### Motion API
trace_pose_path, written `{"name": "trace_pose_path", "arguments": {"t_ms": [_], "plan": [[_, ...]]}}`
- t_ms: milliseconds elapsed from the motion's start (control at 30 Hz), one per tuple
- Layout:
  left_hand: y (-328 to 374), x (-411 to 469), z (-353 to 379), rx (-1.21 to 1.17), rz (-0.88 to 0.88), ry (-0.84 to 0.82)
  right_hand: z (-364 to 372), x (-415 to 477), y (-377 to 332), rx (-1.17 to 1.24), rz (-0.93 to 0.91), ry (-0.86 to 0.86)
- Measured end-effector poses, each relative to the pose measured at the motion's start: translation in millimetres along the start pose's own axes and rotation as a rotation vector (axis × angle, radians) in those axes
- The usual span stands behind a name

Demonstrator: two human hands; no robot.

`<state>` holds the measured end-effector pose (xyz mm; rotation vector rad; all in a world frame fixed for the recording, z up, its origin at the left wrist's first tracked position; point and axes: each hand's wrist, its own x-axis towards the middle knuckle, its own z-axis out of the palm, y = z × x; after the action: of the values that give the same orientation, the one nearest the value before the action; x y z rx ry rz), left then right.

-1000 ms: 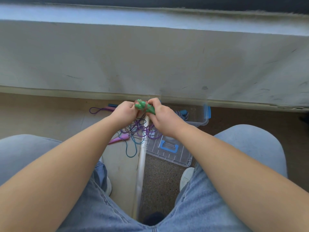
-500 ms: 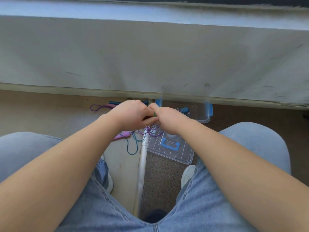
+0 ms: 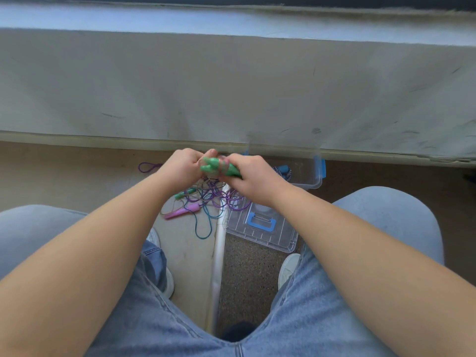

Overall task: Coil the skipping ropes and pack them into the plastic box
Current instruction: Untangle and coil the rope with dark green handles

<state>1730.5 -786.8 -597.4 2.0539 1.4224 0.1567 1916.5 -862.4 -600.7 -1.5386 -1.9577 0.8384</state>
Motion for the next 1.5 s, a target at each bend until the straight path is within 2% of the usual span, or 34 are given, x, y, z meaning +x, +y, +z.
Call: {"name": "trace_pose_path", "arguments": {"t_ms": [100,167,267,367,467,567,700,767,867,1000,1100,1200,1300,1367,1433,1500], "plan": [[2.1,-8.2,13.5,0.119,0.115,-0.047,-7.8,3.8,3.5,0.073,0.147,0.175],[7.4,-14.6,18.4,0.177,0.217,-0.140,-13.2,7.6,11.4,-0.002,0.273,0.223],[19.0,-17.8,19.2,0.256,0.425,-0.168,-15.5,6.9,24.5,-0.259,0.408,0.026],[26.0,-14.4,12.6,0.351,0.581,-0.023,-10.2,1.5,22.4,-0.369,0.355,-0.195],[20.8,-7.1,1.2,0.370,0.523,0.104,-6.2,-1.4,7.6,-0.390,0.186,-0.338],[11.0,-3.3,-1.7,0.296,0.368,0.132,-5.8,-2.4,-5.2,-0.355,0.049,-0.333],[5.6,-4.3,2.4,0.077,0.098,0.038,-8.2,-2.5,-7.4,-0.203,0.017,-0.127],[7.6,-6.5,5.1,0.111,0.042,-0.014,-9.4,-1.4,-4.9,-0.124,0.090,0.008],[15.9,-11.5,11.9,0.189,0.091,-0.033,-7.5,-0.1,1.0,-0.033,0.221,0.098],[22.9,-16.9,16.1,0.131,0.191,-0.129,-7.0,3.2,9.9,-0.046,0.311,0.150],[24.4,-18.7,13.7,0.239,0.377,-0.191,-6.6,3.7,14.2,-0.161,0.376,0.060],[29.8,-16.8,13.1,0.328,0.577,-0.154,-8.9,1.9,16.5,-0.354,0.400,-0.069],[34.7,-13.5,9.7,0.346,0.643,-0.037,-11.7,0.7,10.3,-0.441,0.312,-0.244],[33.2,-10.4,6.6,0.374,0.621,0.016,-9.3,-0.5,5.0,-0.435,0.192,-0.324],[26.4,-7.3,3.5,0.347,0.537,0.044,-5.8,-2.5,-0.9,-0.441,0.083,-0.343],[19.6,-6.4,1.9,0.247,0.442,0.047,-4.5,-3.4,-2.6,-0.407,-0.009,-0.291]]}}
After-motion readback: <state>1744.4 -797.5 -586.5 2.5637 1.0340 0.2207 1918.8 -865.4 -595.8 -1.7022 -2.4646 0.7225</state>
